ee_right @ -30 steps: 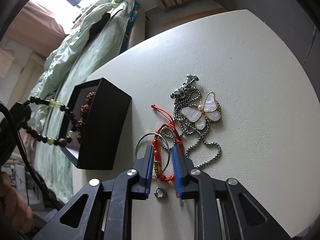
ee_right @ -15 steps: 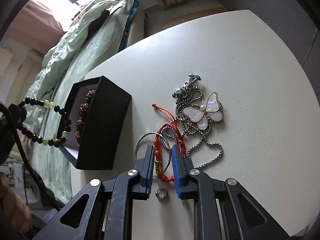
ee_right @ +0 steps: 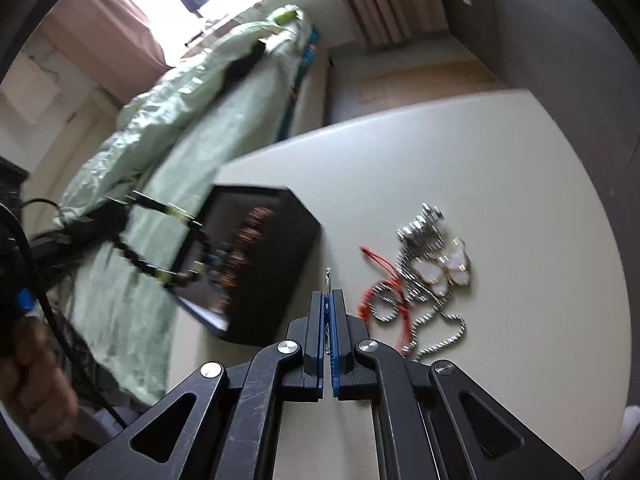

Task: Organize jewelry
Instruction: 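Open left tool over the box while right tool drops silver hoop into box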

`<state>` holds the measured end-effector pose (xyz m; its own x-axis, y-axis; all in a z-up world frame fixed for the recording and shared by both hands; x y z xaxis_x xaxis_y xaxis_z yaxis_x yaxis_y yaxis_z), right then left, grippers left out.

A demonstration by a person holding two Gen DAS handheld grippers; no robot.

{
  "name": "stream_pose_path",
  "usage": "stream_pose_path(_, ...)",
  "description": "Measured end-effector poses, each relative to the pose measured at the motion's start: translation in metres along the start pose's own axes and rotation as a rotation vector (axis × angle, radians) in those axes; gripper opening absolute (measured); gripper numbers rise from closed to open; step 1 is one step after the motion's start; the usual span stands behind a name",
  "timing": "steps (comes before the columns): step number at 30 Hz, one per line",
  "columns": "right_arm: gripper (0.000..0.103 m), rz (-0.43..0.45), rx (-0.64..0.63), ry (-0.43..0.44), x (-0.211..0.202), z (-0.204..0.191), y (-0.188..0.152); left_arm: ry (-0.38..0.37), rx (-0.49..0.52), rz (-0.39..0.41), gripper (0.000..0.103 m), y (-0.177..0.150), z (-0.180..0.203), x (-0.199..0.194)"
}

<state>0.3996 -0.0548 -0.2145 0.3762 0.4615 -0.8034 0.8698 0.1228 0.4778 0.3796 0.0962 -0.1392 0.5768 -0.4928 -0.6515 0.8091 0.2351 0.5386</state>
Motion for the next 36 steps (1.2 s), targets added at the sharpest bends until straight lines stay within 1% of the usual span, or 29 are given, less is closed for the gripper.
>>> stream_pose_path(5, 0.004, 0.050, -0.019, 0.017, -0.016, -0.014, 0.017, 0.014, -0.031, -0.017, 0.008, 0.001, -0.017, 0.010)
stream_pose_path(8, 0.004, 0.065, -0.033, 0.038, -0.021, -0.028, 0.028, 0.009, -0.093, -0.056, 0.009, 0.002, -0.032, 0.019)
stream_pose_path(10, 0.004, 0.071, -0.046, 0.049, -0.021, -0.038, 0.034, -0.010, -0.134, -0.072, 0.013, 0.004, -0.039, 0.020)
stream_pose_path(11, 0.004, 0.073, -0.054, 0.054, -0.021, -0.043, 0.037, -0.015, -0.142, -0.064, 0.021, 0.005, -0.041, 0.019)
stream_pose_path(12, 0.004, 0.073, -0.062, 0.061, -0.021, -0.048, 0.039, -0.011, -0.143, -0.049, 0.032, 0.006, -0.042, 0.015)
stream_pose_path(13, 0.004, 0.072, -0.067, 0.072, -0.020, -0.053, 0.042, -0.005, -0.140, -0.035, 0.038, 0.007, -0.042, 0.012)
stream_pose_path(14, 0.004, 0.070, -0.072, 0.079, -0.019, -0.057, 0.044, 0.002, -0.136, -0.015, 0.050, 0.009, -0.042, 0.007)
stream_pose_path(15, 0.004, 0.067, -0.082, 0.086, -0.016, -0.063, 0.047, 0.007, -0.133, 0.005, 0.055, 0.011, -0.042, 0.002)
stream_pose_path(19, 0.004, 0.051, -0.097, 0.104, -0.005, -0.076, 0.050, 0.023, -0.143, 0.039, 0.056, 0.016, -0.047, -0.009)
stream_pose_path(22, 0.004, 0.032, -0.096, 0.128, 0.005, -0.082, 0.051, 0.027, -0.170, 0.049, 0.056, 0.018, -0.055, -0.013)
stream_pose_path(24, 0.004, 0.016, -0.103, 0.127, 0.012, -0.082, 0.049, 0.030, -0.182, 0.049, 0.056, 0.018, -0.059, -0.012)
stream_pose_path(26, 0.018, -0.012, -0.088, 0.107, 0.021, -0.075, 0.047, 0.031, -0.182, 0.046, 0.056, 0.018, -0.059, -0.012)
stream_pose_path(27, 0.040, -0.016, -0.062, 0.092, 0.022, -0.067, 0.045, 0.032, -0.177, 0.044, 0.056, 0.017, -0.057, -0.010)
stream_pose_path(28, 0.047, -0.006, -0.048, 0.081, 0.021, -0.061, 0.044, 0.031, -0.171, 0.042, 0.056, 0.017, -0.056, -0.009)
stream_pose_path(29, 0.047, 0.009, -0.037, 0.068, 0.017, -0.053, 0.043, 0.029, -0.164, 0.040, 0.056, 0.017, -0.052, -0.008)
stream_pose_path(32, 0.047, 0.026, 0.000, 0.073, 0.001, -0.034, 0.040, 0.020, -0.139, 0.031, 0.056, 0.017, -0.042, -0.002)
stream_pose_path(36, 0.048, 0.065, 0.040, 0.052, -0.025, -0.008, 0.038, 0.015, -0.104, 0.014, 0.056, 0.015, -0.028, 0.007)
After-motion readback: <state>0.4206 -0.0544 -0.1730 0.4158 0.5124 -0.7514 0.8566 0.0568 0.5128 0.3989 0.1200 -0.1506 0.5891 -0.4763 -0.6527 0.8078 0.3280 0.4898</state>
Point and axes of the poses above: each gripper's, at about its wrist camera, not at the fingertips, and x roughly the way its jaws point, z to its right, y to its top, the point moved 4 cm from there along x, roughly the way its jaws point, and after that the axes turned 4 degrees about -y, right-handed, at the moved point
